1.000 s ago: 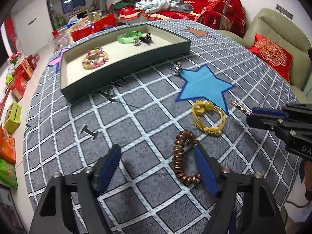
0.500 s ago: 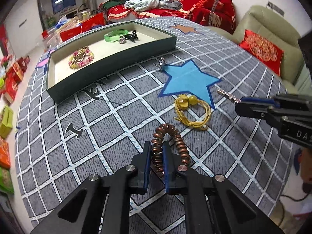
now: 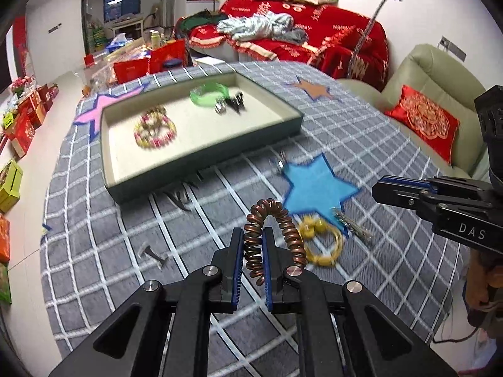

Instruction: Organize jewelry

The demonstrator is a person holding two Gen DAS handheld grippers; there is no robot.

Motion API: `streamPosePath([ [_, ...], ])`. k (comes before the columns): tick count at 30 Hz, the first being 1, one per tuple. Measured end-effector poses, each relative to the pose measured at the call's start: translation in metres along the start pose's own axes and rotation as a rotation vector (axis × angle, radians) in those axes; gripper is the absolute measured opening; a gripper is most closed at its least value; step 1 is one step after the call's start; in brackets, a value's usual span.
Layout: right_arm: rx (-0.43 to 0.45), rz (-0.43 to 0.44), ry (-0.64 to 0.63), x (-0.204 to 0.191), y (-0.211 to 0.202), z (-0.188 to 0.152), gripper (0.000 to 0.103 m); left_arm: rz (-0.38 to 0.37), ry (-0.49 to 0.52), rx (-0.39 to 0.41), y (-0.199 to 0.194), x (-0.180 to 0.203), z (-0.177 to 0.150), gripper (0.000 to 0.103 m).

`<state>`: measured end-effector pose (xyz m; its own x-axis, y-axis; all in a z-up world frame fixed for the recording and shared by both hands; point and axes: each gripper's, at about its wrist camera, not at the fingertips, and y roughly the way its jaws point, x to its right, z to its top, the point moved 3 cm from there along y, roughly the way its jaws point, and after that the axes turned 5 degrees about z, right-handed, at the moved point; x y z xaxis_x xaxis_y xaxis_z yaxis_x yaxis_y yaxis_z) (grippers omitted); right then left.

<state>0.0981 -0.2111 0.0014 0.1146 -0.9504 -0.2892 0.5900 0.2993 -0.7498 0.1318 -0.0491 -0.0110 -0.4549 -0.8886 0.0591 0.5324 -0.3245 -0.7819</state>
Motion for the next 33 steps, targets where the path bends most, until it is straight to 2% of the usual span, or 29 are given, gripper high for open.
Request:
streamPosePath([
  [4,0.013,0.008,-0.013,-0.002,0.006,0.021,0.016,0.016,-0.027,0.020,0.001,-0.014,0.014,0.029],
  [7,-0.022,0.033,0.001,0.004,0.015,0.019,0.017,0.023,-0.038,0.022,0.003,-0.022,0.017,0.029],
  [8,-0.048,0.026,0.007,0.008,0.020,0.014,0.025,0.025,-0.040,0.021,0.004,-0.024,0.017,0.029],
  [9,-0.070,0.009,0.014,0.012,0.023,0.007,0.039,0.025,-0.042,0.018,0.005,-0.026,0.016,0.029],
  [10,-0.086,-0.005,0.024,0.015,0.026,0.002,0.044,0.024,-0.046,0.013,0.007,-0.027,0.016,0.029],
  [13,-0.130,-0.018,0.065,0.024,0.033,-0.019,0.045,0.017,-0.054,-0.003,0.014,-0.027,0.012,0.029],
  [19,-0.184,-0.048,0.061,0.022,0.041,-0.044,0.045,0.005,-0.041,-0.021,0.019,-0.022,0.006,0.029],
  [22,-0.198,-0.094,0.029,0.017,0.049,-0.046,0.039,0.002,-0.044,-0.023,0.020,-0.022,0.006,0.029],
  [23,-0.193,-0.118,0.010,0.015,0.050,-0.046,0.029,0.002,-0.045,-0.023,0.020,-0.022,0.006,0.029],
  [24,-0.200,-0.142,-0.010,0.013,0.051,-0.045,0.015,0.002,-0.044,-0.023,0.020,-0.022,0.006,0.029],
  [33,-0.135,-0.146,-0.005,0.014,0.032,-0.033,0.011,0.005,-0.055,-0.012,0.021,-0.029,0.011,0.029],
])
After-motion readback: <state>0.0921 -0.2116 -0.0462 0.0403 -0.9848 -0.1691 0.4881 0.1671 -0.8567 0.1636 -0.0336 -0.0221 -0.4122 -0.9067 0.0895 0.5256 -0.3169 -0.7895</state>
